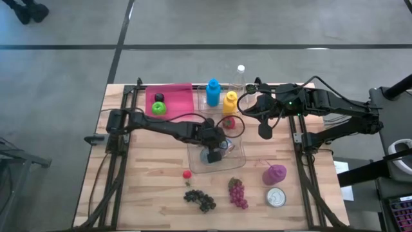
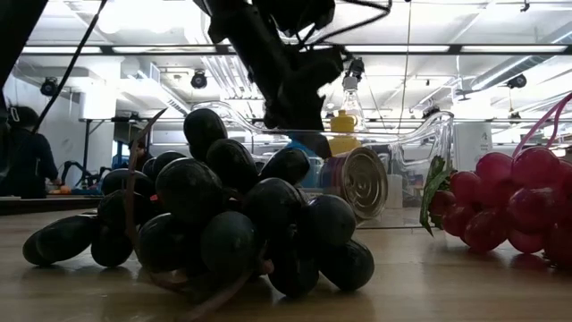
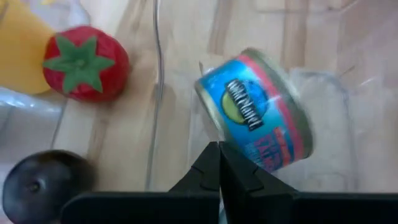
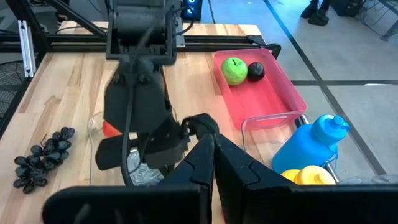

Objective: Pick & Place Food Item
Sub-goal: Put the blue pink tuna can into the bottom transparent bin

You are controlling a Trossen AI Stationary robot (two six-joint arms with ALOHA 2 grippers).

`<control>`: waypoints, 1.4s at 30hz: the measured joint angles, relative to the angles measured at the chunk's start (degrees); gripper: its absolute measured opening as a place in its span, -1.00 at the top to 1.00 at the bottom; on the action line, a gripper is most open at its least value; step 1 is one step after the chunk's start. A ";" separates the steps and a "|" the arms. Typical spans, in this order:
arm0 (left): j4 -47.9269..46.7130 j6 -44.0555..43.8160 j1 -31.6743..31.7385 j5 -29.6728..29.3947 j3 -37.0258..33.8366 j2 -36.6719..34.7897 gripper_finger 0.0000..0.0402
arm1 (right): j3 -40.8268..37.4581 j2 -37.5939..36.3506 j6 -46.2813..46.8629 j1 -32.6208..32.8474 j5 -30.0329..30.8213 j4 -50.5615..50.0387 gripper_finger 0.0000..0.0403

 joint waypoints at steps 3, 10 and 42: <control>-0.21 0.01 -0.02 0.01 -0.02 0.70 1.00 | -0.01 0.01 0.00 0.00 0.01 0.00 0.96; 3.20 1.76 -0.31 1.37 0.00 0.60 1.00 | 0.01 0.01 -0.37 0.00 0.01 0.00 0.96; 6.71 6.08 -0.91 5.71 1.22 1.86 1.00 | -0.01 -0.01 -3.45 -0.02 0.01 0.00 0.96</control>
